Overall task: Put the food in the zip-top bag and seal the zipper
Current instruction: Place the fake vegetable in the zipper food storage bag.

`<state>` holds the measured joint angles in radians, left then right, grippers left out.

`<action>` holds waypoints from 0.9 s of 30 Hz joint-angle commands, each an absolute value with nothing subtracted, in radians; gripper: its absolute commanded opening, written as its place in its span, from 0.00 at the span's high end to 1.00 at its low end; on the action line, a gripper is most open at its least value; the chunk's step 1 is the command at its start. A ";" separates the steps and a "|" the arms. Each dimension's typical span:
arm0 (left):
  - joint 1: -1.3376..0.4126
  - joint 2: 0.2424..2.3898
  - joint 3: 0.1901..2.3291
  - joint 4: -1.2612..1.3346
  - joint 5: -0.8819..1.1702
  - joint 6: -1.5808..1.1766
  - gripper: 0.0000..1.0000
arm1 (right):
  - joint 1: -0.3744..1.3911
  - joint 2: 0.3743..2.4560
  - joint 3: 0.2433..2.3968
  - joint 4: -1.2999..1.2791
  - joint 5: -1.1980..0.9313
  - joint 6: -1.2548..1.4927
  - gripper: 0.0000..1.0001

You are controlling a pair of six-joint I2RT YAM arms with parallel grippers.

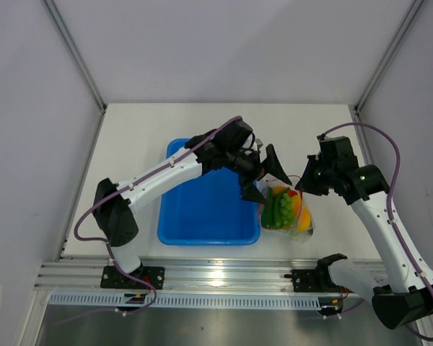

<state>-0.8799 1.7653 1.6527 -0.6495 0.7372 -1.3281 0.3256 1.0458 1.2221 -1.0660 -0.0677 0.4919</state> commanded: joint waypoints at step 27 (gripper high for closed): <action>-0.922 1.787 1.743 -0.962 0.406 -0.723 0.11 | 0.281 1.098 1.308 -1.083 -0.141 0.468 1.00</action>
